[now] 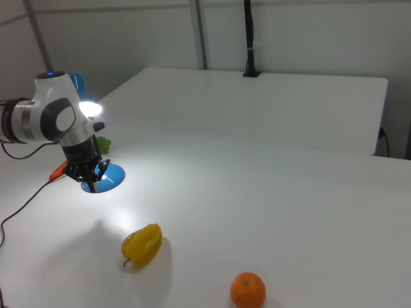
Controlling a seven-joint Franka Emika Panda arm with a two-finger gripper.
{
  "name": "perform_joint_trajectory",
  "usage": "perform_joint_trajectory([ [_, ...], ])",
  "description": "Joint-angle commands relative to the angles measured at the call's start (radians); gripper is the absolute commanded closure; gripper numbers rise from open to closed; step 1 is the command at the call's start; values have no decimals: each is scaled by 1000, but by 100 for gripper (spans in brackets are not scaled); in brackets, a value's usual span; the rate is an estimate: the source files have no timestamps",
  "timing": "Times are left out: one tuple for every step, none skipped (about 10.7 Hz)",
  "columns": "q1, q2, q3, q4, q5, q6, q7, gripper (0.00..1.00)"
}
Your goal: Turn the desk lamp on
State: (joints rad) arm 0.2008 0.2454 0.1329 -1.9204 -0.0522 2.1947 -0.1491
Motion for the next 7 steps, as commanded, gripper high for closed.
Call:
perform_joint_trajectory([
  [-30,-119,1,-17,-17,-243,5,100],
  [-44,-153,-1,-15,-17,-316,5,100],
  [-53,-188,-7,-14,-17,-379,6,100],
  [-58,-222,-10,-14,-14,-429,12,100],
  [-72,-262,-21,-5,-11,-491,17,100],
  [-73,-284,-45,23,-6,-538,17,100],
  [-73,-284,-80,75,-3,-576,17,96],
])
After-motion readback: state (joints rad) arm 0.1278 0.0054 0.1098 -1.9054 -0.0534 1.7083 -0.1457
